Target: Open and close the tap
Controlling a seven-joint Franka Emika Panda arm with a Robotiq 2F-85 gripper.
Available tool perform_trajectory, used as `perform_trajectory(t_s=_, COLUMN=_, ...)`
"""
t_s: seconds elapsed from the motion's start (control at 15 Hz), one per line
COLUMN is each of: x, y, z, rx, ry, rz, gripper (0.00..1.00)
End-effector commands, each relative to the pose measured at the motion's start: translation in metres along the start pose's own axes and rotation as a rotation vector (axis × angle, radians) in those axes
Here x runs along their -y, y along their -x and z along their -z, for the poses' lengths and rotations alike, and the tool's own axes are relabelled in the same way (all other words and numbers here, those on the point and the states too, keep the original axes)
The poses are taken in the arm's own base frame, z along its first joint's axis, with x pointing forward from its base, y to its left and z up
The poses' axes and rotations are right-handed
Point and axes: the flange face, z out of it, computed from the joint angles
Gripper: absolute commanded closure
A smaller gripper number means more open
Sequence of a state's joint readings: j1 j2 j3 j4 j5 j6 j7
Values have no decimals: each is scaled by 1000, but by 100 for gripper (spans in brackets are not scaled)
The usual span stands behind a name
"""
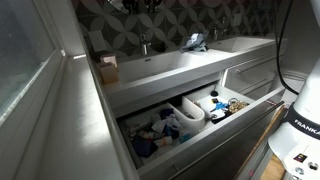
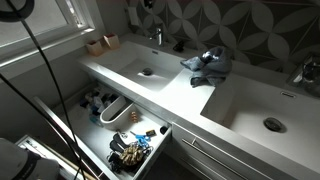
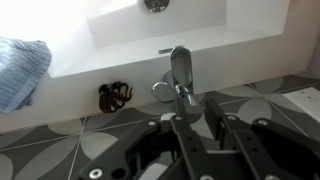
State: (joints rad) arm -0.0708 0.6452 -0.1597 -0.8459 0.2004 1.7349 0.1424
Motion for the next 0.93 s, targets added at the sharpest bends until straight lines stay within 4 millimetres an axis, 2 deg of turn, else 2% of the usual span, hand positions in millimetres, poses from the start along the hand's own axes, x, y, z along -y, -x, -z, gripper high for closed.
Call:
perform_trajectory(t_s=0.0, x=12, y=29, z=23, rx=21, ry=99, rz=175, gripper=40)
perform_trajectory(t_s=0.27, x=23, y=66, z=30, rx=91, ry=218, rz=308, gripper=11)
perform_trajectory(t_s=0.4, x=24, y=84, z=33, rx=113, ry=259, rz=368, gripper=1)
perform_trajectory(t_s=0.87, x=4, y=136, z=44, rx=204, ry=268, rz=452, gripper=0)
